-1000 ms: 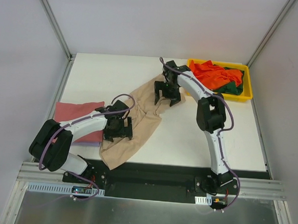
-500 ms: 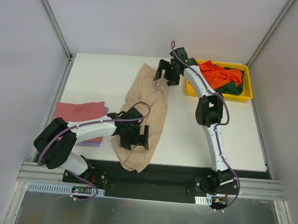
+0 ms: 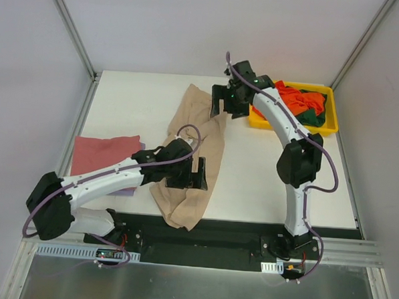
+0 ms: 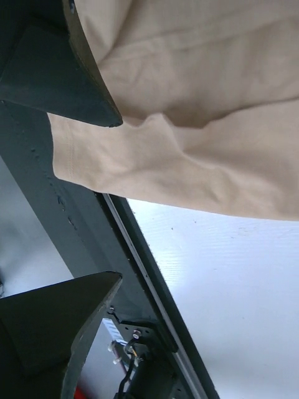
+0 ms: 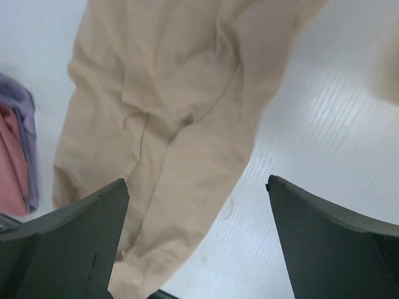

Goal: Fold and stack the t-shirts
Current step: Rotate the tshirt 90 degrees

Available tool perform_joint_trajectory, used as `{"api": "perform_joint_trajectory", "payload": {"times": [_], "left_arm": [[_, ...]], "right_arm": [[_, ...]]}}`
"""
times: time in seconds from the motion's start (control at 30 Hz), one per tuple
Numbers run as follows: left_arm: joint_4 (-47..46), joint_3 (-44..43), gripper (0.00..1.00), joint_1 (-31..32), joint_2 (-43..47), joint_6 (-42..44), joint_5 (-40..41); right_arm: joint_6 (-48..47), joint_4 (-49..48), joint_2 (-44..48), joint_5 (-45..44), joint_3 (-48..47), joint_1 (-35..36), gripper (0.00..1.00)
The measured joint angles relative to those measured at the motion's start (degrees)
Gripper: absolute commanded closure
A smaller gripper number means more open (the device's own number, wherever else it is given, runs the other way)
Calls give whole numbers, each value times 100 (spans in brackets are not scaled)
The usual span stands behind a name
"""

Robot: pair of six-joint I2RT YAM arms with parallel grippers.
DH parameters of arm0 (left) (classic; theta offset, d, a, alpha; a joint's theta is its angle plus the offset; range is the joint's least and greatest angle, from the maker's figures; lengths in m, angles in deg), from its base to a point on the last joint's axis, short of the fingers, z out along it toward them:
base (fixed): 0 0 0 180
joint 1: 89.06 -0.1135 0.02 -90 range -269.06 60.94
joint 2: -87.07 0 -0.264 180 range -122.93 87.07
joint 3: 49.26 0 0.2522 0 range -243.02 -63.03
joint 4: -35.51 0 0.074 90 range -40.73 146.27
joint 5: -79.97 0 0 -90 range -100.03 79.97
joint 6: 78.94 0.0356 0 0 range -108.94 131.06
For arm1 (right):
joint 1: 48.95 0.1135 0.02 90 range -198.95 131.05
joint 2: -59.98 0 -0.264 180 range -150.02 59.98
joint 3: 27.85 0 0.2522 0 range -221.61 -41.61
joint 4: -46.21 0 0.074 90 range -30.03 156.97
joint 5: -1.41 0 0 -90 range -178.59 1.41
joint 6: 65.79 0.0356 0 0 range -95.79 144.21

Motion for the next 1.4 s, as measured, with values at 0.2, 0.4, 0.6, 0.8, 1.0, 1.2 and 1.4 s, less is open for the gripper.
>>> {"api": "perform_joint_trajectory", "payload": {"times": [0.2,0.4,0.6,0.8,1.0,1.2,1.4], "left_arm": [[229,229,1,-455,682,142,496],[345,348,1,-848,-2,299,573],[354,345,1,-1084,-769,457,411],[396,-142,1,-1117,-1467,658,-85],[210,-861,1,-1115,-2116,717,-627],[61,-1141,1,-1115,-2162,723,-905],[20,-756,1,-1113,-1318,717,-802]], "right_arm": [[-83,39,11,151,1119,798,4],[-76,142,-940,339,730,1141,4],[31,323,-1537,785,203,776,4],[74,741,-2098,1104,-778,348,4],[101,896,-2597,1303,-1729,-111,4],[94,807,-2583,1268,-1751,-326,4],[-271,658,-1617,776,-859,-173,4]]}}
